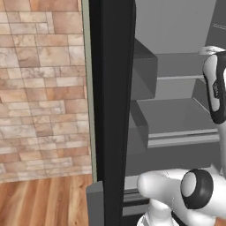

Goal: Open the fridge, remove the tangerine, avocado, and shrimp, and place them on any counter.

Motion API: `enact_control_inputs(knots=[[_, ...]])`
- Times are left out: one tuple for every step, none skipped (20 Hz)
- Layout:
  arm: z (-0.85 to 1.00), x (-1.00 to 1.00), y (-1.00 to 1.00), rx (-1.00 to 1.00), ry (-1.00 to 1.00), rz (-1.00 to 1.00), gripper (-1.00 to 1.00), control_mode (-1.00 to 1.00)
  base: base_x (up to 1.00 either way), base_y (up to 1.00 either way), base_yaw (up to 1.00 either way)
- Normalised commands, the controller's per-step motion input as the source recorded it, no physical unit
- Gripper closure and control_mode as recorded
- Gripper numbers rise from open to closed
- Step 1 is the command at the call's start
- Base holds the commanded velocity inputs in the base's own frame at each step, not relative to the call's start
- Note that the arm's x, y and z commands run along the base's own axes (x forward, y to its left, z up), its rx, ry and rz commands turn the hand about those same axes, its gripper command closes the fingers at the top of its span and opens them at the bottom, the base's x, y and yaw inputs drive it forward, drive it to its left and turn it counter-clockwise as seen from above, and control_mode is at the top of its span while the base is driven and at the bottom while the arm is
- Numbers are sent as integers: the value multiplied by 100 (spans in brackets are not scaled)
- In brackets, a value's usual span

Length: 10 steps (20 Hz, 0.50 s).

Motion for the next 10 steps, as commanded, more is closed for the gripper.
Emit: enact_control_inputs(knots=[[-14,-100,59,0,0,3,100,-100,0,0,0],[-18,-100,57,0,0,3,100,-100,0,0,0],[-21,-100,51,0,0,3,100,-100,0,0,0],[-20,-100,43,0,0,2,100,-100,0,0,0],[-21,-100,43,0,0,2,100,-100,0,0,0],[-19,-100,41,0,0,2,100,-100,0,0,0],[-14,-100,38,0,0,2,100,-100,0,0,0],[-14,-100,36,0,0,3,100,-100,0,0,0],[-13,-100,34,0,0,3,100,-100,0,0,0],[-13,-100,34,0,0,3,100,-100,0,0,0]])
